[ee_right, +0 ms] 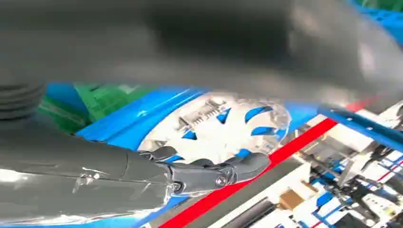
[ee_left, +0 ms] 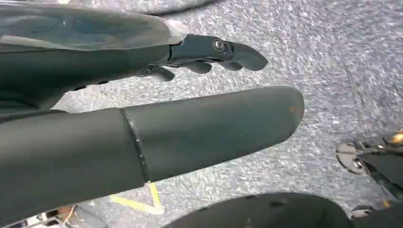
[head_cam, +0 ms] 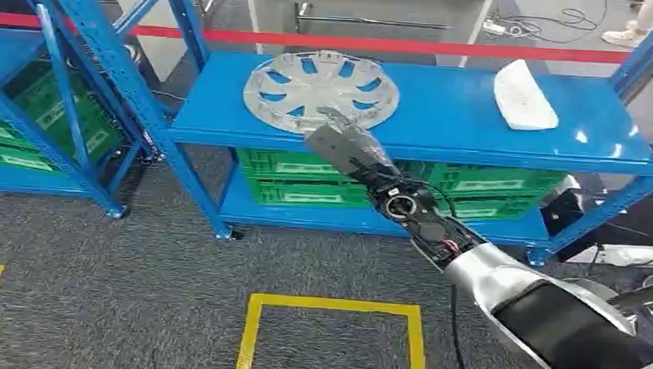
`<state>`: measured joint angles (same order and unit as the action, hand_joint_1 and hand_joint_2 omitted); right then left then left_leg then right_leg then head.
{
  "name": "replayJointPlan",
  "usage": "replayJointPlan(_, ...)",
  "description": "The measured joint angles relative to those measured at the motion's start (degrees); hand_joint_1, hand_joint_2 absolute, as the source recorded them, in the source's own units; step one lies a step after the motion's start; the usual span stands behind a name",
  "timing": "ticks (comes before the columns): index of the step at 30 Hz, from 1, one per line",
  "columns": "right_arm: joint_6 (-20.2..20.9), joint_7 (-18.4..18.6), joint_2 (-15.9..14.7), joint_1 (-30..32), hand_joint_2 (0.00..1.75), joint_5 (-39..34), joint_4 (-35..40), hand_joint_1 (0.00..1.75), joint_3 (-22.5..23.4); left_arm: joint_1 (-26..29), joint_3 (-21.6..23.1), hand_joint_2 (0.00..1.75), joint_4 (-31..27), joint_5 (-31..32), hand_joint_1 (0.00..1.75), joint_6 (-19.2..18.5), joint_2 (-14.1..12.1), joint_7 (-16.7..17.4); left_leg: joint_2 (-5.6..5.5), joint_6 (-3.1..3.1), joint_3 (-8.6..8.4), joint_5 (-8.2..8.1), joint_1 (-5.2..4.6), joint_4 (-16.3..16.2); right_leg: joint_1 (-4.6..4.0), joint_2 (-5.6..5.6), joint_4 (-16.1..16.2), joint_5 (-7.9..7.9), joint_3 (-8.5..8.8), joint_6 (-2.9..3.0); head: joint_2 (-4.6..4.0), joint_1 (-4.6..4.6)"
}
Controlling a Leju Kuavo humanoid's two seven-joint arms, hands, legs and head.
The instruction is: Take the parts from the cabinet and place them on the table.
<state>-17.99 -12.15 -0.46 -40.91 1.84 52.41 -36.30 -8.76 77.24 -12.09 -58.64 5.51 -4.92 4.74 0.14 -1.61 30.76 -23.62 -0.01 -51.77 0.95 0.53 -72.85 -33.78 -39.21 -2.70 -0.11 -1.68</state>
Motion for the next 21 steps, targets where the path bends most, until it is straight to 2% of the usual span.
replayJointPlan(1,-0.3,0.35,-0.17,-0.01,1.75,0.2,0.13,0.0,0.06,0.03,0.0,0.0,0.0,0.02,0.0,-0.02,0.11,0.0,-0.14,0.17,-0.44,-0.45,0.1,-0.18,0.23,-0.06,2.29,2.3,0.48,-0.14,0.0,-0.26)
replayJointPlan(3,-0.57,0.65,-0.42,-0.08,1.75,0.19,0.59,0.0,0.42,0.1,0.0,0.0,0.0,0.07,0.0,-0.09,0.24,0.02,-0.37,0.72,-1.43,-1.49,0.37,-0.73,0.56,-0.29,12.2,8.6,4.27,-0.5,0.0,-0.61)
replayJointPlan(4,-0.57,0.85,-0.59,-0.14,1.75,0.19,0.66,0.0,0.5,0.14,0.0,0.0,0.0,0.07,0.0,-0.09,0.24,0.02,-0.44,1.15,-1.56,-2.07,0.33,-1.06,0.79,-0.54,16.65,10.67,5.79,-0.69,0.0,-1.02)
replayJointPlan(5,-0.54,0.98,-0.68,-0.23,1.75,0.17,0.74,0.0,0.48,-0.02,0.0,0.0,0.02,0.07,0.0,-0.09,0.17,0.0,-0.51,1.63,-1.51,-2.54,-0.03,-1.68,0.46,-0.39,17.58,9.59,6.6,-0.45,0.0,-1.11)
replayJointPlan(6,-0.3,1.33,-0.68,-0.15,1.75,0.17,1.16,0.0,0.5,-0.09,0.0,0.0,0.02,0.07,0.0,-0.09,0.17,0.02,-0.55,1.73,-1.37,-2.61,0.02,-1.67,0.48,-0.15,17.39,9.52,6.33,0.38,0.0,-0.78)
replayJointPlan(7,-0.15,1.37,-0.68,-0.08,1.75,0.17,1.38,0.0,0.48,-0.11,0.0,0.0,0.02,0.07,0.0,-0.09,0.17,0.02,-0.51,1.91,-1.39,-2.64,0.1,-1.57,0.22,-0.11,17.37,9.37,6.21,0.75,0.0,-0.2)
replayJointPlan(8,-0.04,1.42,-0.7,-0.1,1.75,0.19,1.46,0.0,0.5,-0.12,0.0,0.0,0.02,0.07,0.0,-0.09,0.17,0.02,-0.5,2.22,-1.51,-2.64,0.28,-1.28,0.06,-0.04,17.33,9.27,6.18,1.19,0.0,-0.02)
replayJointPlan(9,0.0,1.53,-0.79,-0.25,1.75,0.17,1.55,0.0,0.65,-0.11,0.0,0.0,0.04,0.09,0.0,-0.11,0.07,0.02,-0.49,2.63,-1.59,-2.97,0.31,-1.54,0.42,0.04,17.59,9.33,6.56,1.63,0.0,-0.22)
replayJointPlan(10,0.09,1.53,-0.79,-0.26,0.0,0.19,1.75,0.0,0.74,-0.03,0.0,0.0,0.02,0.11,0.0,-0.11,0.09,0.02,-0.42,2.91,-1.26,-3.61,0.43,-2.81,0.52,0.13,17.64,9.21,6.8,1.95,0.0,-0.22)
replayJointPlan(11,0.27,1.53,-0.79,-0.28,0.0,0.19,2.06,0.0,0.79,-0.09,0.0,0.0,0.02,0.2,0.0,-0.15,0.15,0.0,-0.41,3.18,0.41,-5.09,0.48,-5.98,0.57,0.15,17.64,9.07,6.92,2.2,0.0,0.46)
replayJointPlan(12,0.44,1.53,-0.79,-0.25,0.0,0.22,2.27,0.0,0.76,-0.2,0.0,0.0,0.02,0.22,0.0,-0.17,0.17,0.0,-0.41,3.44,3.27,-7.15,0.52,-11.07,0.54,0.18,17.64,8.92,7.0,2.39,0.0,0.96)
replayJointPlan(13,0.44,1.55,-0.79,-0.16,0.0,0.22,2.27,0.0,0.74,-0.29,0.0,0.0,0.02,0.22,0.0,-0.17,0.17,0.0,-0.41,3.63,6.24,-8.77,0.53,-16.09,0.49,0.18,17.64,8.74,7.2,2.52,0.0,0.98)
replayJointPlan(14,0.44,1.64,-0.79,-0.07,0.0,0.22,2.27,0.0,0.74,-0.29,0.0,0.0,0.02,0.24,0.0,-0.17,0.17,0.0,-0.41,3.71,9.02,-9.63,0.52,-20.28,0.45,0.18,17.68,8.45,7.46,2.58,0.0,0.98)
replayJointPlan(15,0.46,1.68,-0.79,-0.01,0.0,0.22,2.27,0.0,0.74,-0.24,0.0,0.0,0.02,0.24,0.0,-0.2,0.2,0.0,-0.41,3.64,10.61,-9.14,0.53,-21.76,0.41,0.22,17.67,8.16,7.73,2.61,0.0,1.09)
replayJointPlan(16,0.46,1.7,-0.79,0.06,0.0,0.22,2.29,0.0,0.74,-0.16,0.0,0.0,0.02,0.24,0.0,-0.24,0.2,0.0,-0.41,3.39,10.68,-7.11,0.53,-20.21,0.34,0.34,17.67,7.9,8.16,2.59,0.0,1.16)
replayJointPlan(17,0.53,1.81,-0.79,0.04,0.0,0.22,2.38,0.0,0.74,-0.16,0.0,0.0,0.02,0.24,0.0,-0.26,0.17,0.02,-0.42,2.96,9.38,-4.08,0.44,-16.08,0.24,0.45,17.68,7.56,8.65,2.55,0.0,1.16)
replayJointPlan(18,0.53,1.86,-0.79,0.01,0.0,0.24,2.43,0.0,0.74,-0.16,0.0,0.0,0.04,0.26,0.0,-0.26,0.17,0.02,-0.44,2.3,7.15,-0.67,0.2,-10.36,0.13,0.52,17.75,7.25,9.23,2.52,0.0,1.22)
replayJointPlan(19,0.53,1.94,-0.79,-0.03,0.0,0.28,2.45,0.0,0.74,-0.22,0.0,0.0,0.04,0.37,0.0,-0.24,0.04,0.02,-0.46,1.5,4.98,2.02,-0.1,-5.06,0.1,0.54,17.84,6.94,9.65,2.45,0.0,1.27)
replayJointPlan(20,0.5,2.03,-0.79,-0.08,0.0,0.28,2.47,0.0,0.74,-0.25,0.0,0.0,0.07,0.46,0.0,-0.26,-0.26,0.02,-0.46,0.91,3.72,1.82,-0.49,-2.56,-0.08,0.55,17.91,6.65,9.83,2.22,0.0,1.11)
replayJointPlan(21,0.53,2.25,-0.79,-0.07,0.0,0.28,2.56,0.0,0.76,-0.45,0.0,0.0,0.09,0.61,0.0,-0.26,-0.2,0.02,-0.14,0.88,3.61,1.65,-0.65,-2.23,-0.04,0.76,18.07,6.48,9.91,1.92,0.0,1.29)
